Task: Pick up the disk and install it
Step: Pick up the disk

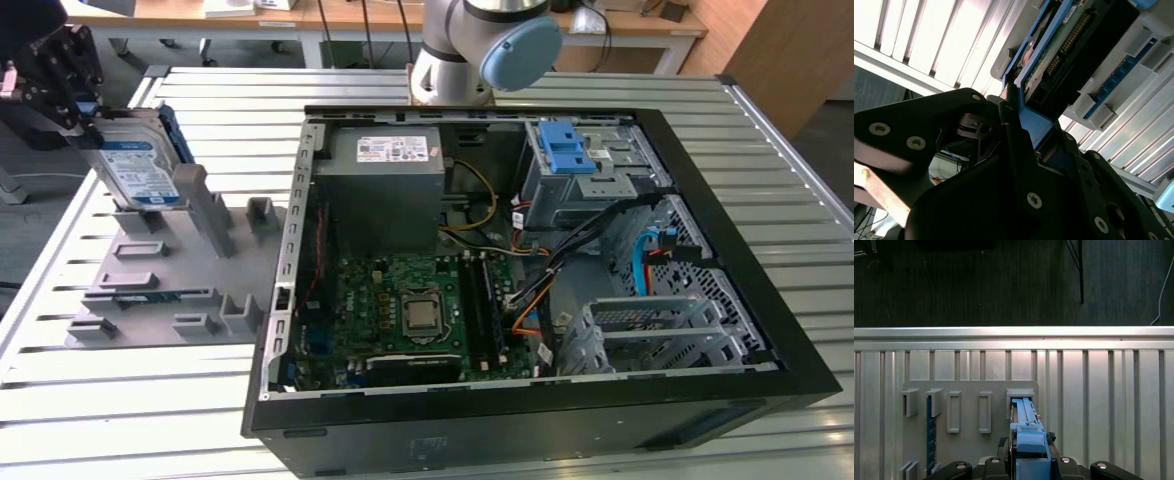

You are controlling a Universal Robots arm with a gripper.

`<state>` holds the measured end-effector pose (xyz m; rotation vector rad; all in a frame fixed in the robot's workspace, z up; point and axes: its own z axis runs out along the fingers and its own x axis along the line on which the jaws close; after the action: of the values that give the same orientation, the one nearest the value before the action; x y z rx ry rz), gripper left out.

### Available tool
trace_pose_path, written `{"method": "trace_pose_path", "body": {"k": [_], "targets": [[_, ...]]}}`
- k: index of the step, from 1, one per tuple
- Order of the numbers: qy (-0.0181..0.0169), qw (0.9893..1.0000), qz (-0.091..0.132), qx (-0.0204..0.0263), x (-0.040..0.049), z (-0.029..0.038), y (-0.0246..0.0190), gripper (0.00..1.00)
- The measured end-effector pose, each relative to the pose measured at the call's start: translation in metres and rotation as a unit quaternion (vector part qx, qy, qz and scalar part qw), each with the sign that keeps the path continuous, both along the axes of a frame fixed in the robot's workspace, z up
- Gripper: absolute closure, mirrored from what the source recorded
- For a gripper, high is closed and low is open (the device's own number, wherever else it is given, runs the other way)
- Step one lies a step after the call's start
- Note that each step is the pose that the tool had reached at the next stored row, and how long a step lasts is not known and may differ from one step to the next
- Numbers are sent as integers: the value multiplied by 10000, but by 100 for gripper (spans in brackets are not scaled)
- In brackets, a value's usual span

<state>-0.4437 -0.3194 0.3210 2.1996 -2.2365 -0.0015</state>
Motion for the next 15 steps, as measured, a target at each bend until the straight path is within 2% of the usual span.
{"method": "trace_pose_path", "body": {"k": [15], "targets": [[1, 10000, 0, 0, 0, 33, 0, 64]]}}
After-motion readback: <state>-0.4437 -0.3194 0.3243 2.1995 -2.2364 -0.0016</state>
